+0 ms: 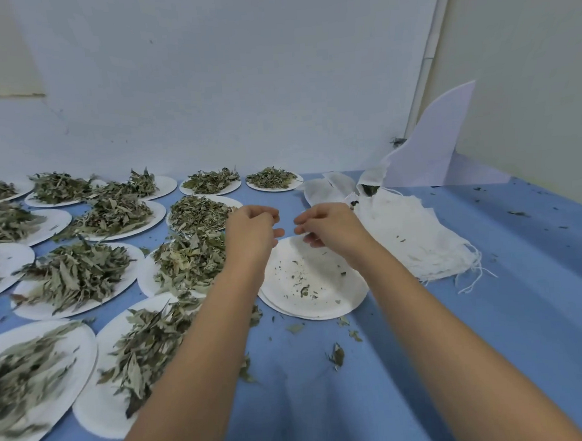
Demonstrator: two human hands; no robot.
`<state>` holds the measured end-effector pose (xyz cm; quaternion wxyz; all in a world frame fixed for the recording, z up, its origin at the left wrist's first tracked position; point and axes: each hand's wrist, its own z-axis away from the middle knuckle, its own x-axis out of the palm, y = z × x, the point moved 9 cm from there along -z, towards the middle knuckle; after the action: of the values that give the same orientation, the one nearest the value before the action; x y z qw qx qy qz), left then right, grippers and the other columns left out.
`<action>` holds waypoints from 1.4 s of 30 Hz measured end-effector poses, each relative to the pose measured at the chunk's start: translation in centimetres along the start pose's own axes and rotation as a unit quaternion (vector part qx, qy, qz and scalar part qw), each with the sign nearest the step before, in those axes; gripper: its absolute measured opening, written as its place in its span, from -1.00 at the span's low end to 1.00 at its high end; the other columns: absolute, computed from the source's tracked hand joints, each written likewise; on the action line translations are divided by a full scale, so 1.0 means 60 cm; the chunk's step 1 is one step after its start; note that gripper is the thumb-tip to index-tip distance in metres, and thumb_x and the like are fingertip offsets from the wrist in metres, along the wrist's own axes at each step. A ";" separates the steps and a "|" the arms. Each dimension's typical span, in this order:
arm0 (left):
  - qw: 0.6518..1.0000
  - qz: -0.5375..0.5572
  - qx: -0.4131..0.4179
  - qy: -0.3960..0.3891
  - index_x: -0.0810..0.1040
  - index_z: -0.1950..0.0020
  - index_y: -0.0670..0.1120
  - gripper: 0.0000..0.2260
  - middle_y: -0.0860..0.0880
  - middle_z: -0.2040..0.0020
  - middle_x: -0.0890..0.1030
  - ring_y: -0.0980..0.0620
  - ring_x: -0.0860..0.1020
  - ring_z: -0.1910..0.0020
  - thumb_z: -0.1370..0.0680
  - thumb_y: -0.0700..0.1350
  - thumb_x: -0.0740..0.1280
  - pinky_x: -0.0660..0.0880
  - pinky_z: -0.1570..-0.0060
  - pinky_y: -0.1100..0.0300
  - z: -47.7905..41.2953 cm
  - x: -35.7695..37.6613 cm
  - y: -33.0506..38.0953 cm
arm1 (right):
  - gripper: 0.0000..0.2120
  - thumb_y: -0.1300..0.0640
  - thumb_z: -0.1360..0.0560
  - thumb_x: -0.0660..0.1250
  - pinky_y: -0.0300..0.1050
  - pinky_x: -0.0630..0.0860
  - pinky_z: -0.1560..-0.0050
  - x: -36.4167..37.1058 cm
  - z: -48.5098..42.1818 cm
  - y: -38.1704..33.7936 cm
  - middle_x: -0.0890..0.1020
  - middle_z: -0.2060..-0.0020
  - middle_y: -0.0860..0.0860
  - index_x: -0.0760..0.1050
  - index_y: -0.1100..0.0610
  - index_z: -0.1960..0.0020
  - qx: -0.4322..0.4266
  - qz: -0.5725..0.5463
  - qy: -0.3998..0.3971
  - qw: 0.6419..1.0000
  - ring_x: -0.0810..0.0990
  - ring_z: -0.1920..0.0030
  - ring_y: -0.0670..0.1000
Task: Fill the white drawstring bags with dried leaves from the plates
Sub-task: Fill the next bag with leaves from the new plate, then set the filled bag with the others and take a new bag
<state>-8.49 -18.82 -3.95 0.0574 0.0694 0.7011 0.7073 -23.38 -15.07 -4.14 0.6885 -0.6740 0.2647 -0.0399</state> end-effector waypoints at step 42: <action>0.998 0.000 0.009 -0.062 0.57 -0.02 -0.12 -0.77 -0.03 0.03 0.60 0.09 0.60 0.16 -0.58 -0.30 0.14 0.53 0.19 0.27 0.047 0.056 -0.024 | -0.69 0.30 -0.57 0.11 -0.08 0.30 0.18 -0.151 0.048 0.047 0.65 0.00 0.13 0.48 0.18 -0.24 -0.099 0.392 0.308 0.861 0.56 0.02 0.17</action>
<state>-11.32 -15.43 -5.32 0.0998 0.1135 0.7024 0.6956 -30.77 -8.46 -4.12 0.4598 -0.5329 0.7083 0.0537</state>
